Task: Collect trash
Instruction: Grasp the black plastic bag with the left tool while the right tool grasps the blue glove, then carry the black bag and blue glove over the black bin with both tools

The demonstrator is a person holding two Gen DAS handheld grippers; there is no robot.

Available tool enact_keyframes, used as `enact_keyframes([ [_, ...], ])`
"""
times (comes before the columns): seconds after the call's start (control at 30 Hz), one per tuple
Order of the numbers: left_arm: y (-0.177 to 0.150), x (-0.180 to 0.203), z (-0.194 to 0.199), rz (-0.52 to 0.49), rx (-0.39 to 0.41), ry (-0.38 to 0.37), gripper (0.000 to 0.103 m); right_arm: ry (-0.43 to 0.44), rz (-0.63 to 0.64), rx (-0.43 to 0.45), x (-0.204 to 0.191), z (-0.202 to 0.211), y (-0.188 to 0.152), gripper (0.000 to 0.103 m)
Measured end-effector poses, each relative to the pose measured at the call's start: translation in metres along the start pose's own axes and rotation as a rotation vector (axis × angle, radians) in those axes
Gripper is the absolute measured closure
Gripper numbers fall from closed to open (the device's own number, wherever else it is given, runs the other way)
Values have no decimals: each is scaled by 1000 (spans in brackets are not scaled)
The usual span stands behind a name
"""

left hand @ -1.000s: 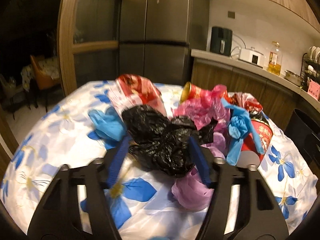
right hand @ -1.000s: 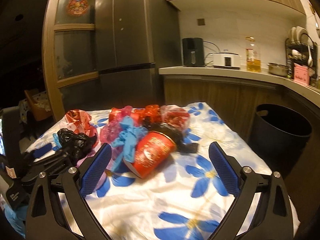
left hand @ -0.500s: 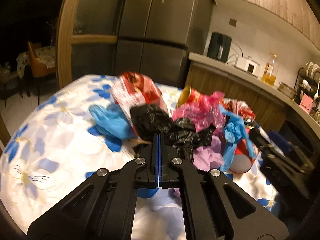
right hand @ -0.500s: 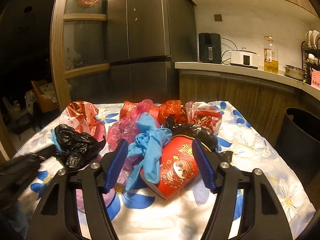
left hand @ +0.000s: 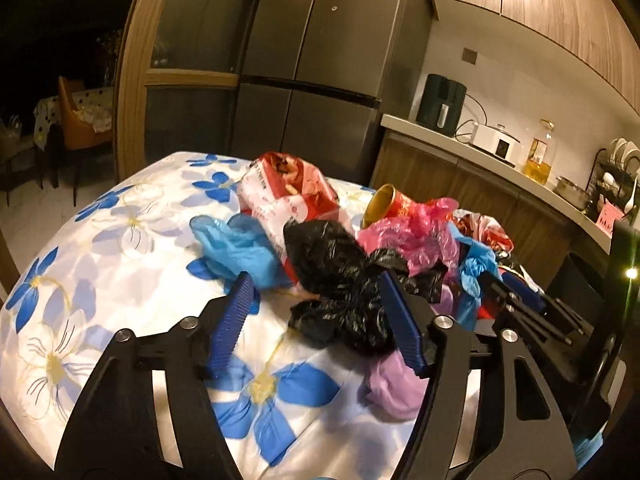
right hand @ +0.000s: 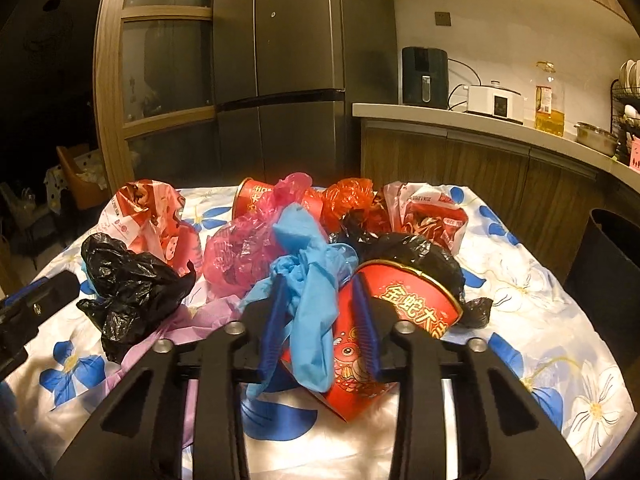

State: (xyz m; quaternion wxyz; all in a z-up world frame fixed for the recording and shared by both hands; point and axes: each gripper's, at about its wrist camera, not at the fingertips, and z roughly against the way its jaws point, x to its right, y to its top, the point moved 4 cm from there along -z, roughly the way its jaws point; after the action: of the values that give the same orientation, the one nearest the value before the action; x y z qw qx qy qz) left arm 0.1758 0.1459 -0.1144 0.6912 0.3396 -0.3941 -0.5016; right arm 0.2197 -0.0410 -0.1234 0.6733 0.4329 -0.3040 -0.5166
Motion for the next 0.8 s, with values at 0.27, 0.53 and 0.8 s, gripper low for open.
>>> enact_keyframes([
  [0.27, 17, 4, -37, -10, -47, 18, 52, 13, 1, 25, -3, 5, 1, 94],
  [0.53, 14, 9, -33, -23, -44, 6, 103, 27, -1, 66, 1, 19, 10, 99],
  [0.8, 36, 17, 30, -27, 103, 5, 103, 57, 5, 150, 6, 58, 28, 100],
])
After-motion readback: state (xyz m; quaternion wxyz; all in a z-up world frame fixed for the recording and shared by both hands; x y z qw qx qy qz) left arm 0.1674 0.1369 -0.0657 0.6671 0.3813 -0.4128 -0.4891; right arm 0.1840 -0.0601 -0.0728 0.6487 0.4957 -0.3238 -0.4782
